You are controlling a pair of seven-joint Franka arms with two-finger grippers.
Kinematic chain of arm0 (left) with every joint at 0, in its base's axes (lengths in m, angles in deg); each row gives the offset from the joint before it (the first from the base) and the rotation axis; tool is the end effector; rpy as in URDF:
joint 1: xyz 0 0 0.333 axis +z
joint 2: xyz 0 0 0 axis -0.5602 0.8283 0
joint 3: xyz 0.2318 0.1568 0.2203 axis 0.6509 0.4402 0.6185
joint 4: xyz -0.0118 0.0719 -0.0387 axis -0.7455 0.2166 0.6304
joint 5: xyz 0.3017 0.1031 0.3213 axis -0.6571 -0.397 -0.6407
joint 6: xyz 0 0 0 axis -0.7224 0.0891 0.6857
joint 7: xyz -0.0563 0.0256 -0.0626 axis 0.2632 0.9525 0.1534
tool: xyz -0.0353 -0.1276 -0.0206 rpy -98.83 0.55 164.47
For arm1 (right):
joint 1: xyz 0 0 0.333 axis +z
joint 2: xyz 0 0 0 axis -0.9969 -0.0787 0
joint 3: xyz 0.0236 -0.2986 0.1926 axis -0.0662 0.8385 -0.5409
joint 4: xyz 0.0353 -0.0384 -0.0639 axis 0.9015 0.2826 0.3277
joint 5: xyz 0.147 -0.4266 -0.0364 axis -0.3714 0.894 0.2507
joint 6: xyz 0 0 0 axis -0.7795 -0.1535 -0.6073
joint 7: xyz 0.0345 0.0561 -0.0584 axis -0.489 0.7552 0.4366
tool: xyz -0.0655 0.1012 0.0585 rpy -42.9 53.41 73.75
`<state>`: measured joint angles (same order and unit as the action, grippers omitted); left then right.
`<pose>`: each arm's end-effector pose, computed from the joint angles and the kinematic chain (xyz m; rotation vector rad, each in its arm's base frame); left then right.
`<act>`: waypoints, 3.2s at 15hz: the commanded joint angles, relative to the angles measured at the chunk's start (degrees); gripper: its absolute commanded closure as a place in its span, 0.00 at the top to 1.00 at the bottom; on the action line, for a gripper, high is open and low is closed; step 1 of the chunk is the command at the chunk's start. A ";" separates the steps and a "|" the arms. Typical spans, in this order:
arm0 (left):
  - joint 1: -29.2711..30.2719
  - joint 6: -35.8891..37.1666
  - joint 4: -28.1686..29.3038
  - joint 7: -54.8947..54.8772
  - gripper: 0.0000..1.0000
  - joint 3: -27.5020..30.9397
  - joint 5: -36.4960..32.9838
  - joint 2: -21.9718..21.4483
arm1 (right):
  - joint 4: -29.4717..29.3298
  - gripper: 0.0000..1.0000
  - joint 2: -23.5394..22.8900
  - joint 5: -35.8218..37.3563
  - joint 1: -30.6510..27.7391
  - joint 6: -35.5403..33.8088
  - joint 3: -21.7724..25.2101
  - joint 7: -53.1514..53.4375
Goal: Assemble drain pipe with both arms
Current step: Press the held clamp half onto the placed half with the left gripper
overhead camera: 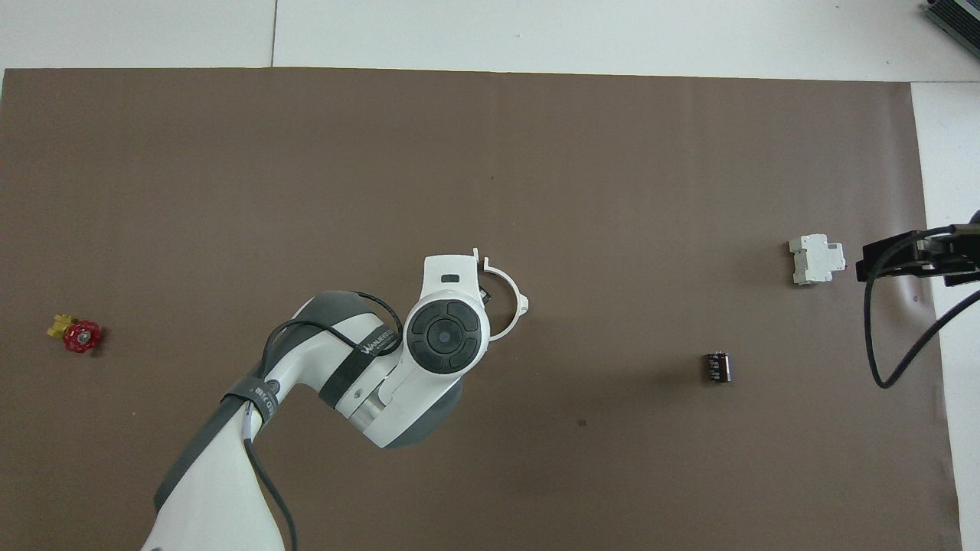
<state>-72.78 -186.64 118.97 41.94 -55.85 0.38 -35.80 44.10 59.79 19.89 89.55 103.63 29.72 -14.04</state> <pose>0.5009 -0.4332 0.2896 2.8987 1.0819 0.1756 0.5939 -0.0315 0.6214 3.1295 -0.1179 -0.0880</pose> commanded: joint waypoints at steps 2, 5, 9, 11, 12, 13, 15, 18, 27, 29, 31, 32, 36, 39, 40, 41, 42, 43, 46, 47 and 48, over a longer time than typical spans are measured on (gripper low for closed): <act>-0.75 -1.12 1.69 -1.83 0.00 0.75 -1.18 -0.17 | 0.32 1.00 0.80 -1.00 -0.37 -0.80 -0.02 -0.64; -0.23 -0.51 1.35 -3.68 0.00 0.75 -1.18 -0.18 | 0.32 1.00 0.80 -1.00 -0.37 -0.80 -0.02 -0.64; -0.49 1.69 0.99 -3.77 0.00 0.66 -1.18 -0.44 | 0.32 1.00 0.80 -0.91 -0.37 -0.80 -0.02 -0.64; -0.49 4.22 -0.41 -3.77 0.00 0.57 -1.09 -0.61 | 0.32 1.00 0.80 -1.00 -0.46 -0.80 -0.02 -0.64; -0.40 5.55 -1.03 -3.86 0.00 0.49 -1.09 -0.70 | 0.32 1.00 0.80 -1.00 -0.38 -0.80 -0.02 -0.64; -0.40 6.08 -1.29 -3.86 0.00 0.49 -0.92 -0.88 | 0.32 1.00 0.80 -0.91 -0.37 -0.80 -0.02 -0.64; -0.40 6.09 -1.12 -3.86 0.00 0.49 -0.83 -1.23 | 0.32 1.00 0.80 -0.91 -0.37 -0.80 -0.02 -0.64; -0.49 5.65 -0.94 -3.77 0.00 0.49 -0.83 -1.32 | 0.32 1.00 0.80 -0.91 -0.37 -0.80 -0.02 -0.64; -0.75 1.60 0.90 -3.59 0.00 0.57 -0.83 -1.32 | 0.32 1.00 0.80 -1.00 -0.37 -0.80 -0.02 -0.64; -0.75 1.52 0.90 -3.59 0.00 0.57 -0.83 -1.23 | 0.32 1.00 0.80 -0.91 -0.37 -0.80 -0.02 -0.64; -0.75 0.82 0.99 -3.51 0.00 0.57 -0.83 -0.79 | 0.32 1.00 0.80 -1.00 -0.37 -0.80 -0.02 -0.64; -0.75 0.38 0.99 -3.51 0.00 0.66 -0.83 -0.62 | 0.32 1.00 0.80 -1.00 -0.37 -0.80 -0.02 -0.64; -0.84 0.02 1.34 -3.51 0.00 0.66 -0.92 -0.53 | 0.32 1.00 0.80 -1.00 -0.37 -0.80 -0.02 -0.64; -0.84 0.02 1.34 -3.59 0.00 0.66 -0.92 -0.53 | 0.32 1.00 0.80 -1.00 -0.46 -0.80 -0.02 -0.64; -0.84 0.02 1.34 -3.59 0.00 0.66 -0.92 -0.53 | 0.32 1.00 0.80 -1.00 -0.38 -0.80 -0.02 -0.64; -0.84 -0.06 1.34 -3.51 0.00 0.66 -0.92 -0.44 | 0.32 1.00 0.80 -1.00 -0.37 -0.80 -0.02 -0.64; -0.93 -0.41 1.34 -3.59 0.00 0.66 -1.00 -0.35 | 0.32 1.00 0.80 -1.00 -0.37 -0.80 -0.02 -0.64; -0.93 -0.77 1.25 -3.51 0.00 0.66 -1.01 -0.18 | 0.32 1.00 0.80 -1.00 -0.37 -0.80 -0.02 -0.64; -0.84 -1.21 1.08 -3.51 0.00 0.66 -1.18 0.53 | 0.32 1.00 0.80 -0.91 -0.37 -0.80 -0.02 -0.64; -0.93 -1.12 0.99 -3.51 0.00 0.66 -1.18 0.62 | 0.32 1.00 0.80 -1.00 -0.37 -0.80 -0.02 -0.64; -0.93 -1.12 0.99 -3.51 0.00 0.66 -1.18 0.62 | 0.32 1.00 0.80 -1.00 -0.37 -0.80 -0.02 -0.64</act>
<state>-72.81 -186.53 119.47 38.53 -55.91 0.28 -35.36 44.10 59.79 19.88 89.55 103.63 29.72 -14.04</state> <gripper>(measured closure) 0.930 0.000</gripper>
